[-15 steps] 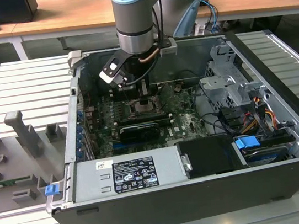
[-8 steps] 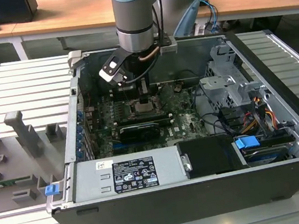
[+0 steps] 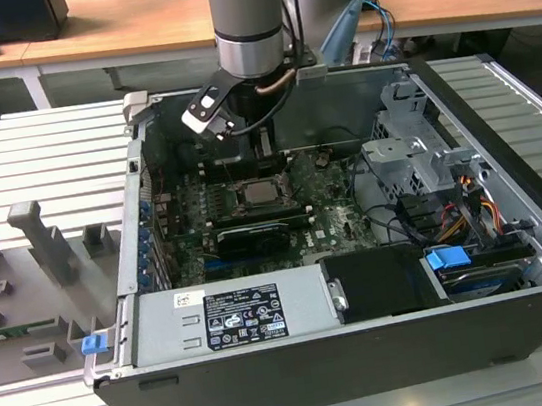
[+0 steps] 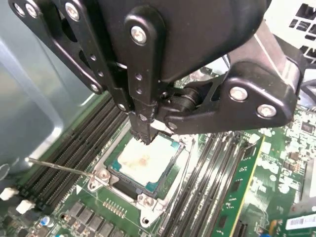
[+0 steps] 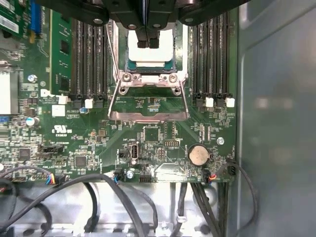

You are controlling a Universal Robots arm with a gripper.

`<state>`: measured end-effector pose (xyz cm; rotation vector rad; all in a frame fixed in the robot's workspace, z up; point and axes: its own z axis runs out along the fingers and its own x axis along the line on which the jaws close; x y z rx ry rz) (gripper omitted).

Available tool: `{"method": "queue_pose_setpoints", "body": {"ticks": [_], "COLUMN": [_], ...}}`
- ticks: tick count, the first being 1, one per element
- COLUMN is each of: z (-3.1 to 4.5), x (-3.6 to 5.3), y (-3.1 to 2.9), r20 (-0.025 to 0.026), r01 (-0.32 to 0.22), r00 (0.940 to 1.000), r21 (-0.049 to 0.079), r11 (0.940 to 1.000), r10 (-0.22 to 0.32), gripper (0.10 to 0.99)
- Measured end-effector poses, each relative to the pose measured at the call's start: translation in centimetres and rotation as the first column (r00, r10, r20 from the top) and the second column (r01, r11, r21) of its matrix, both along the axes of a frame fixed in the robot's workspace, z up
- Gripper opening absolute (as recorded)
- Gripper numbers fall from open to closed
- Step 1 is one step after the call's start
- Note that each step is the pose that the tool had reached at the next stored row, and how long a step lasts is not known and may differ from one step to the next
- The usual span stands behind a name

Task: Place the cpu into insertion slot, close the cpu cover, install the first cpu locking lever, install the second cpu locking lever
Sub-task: 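Close the cpu cover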

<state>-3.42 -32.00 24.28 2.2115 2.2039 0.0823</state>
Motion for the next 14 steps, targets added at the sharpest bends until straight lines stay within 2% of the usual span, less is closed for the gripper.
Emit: {"method": "queue_pose_setpoints", "body": {"ticks": [4,7,11,14], "z": [1.19,1.74,1.83,1.83], "x": [0.01,0.0,0.08,0.57], "y": [0.03,0.05,0.05,0.05], "r20": [0.0003,0.0007,0.0007,0.0008], "r01": [0.0,0.0,0.0,0.0], "r00": [1.0,1.0,1.0,1.0], "r21": [0.0,0.0,0.0,0.0], "r11": [1.0,1.0,1.0,1.0], "r10": [0.0,0.0,0.0,0.0], "gripper": [0.106,0.106,0.106,0.106]}}
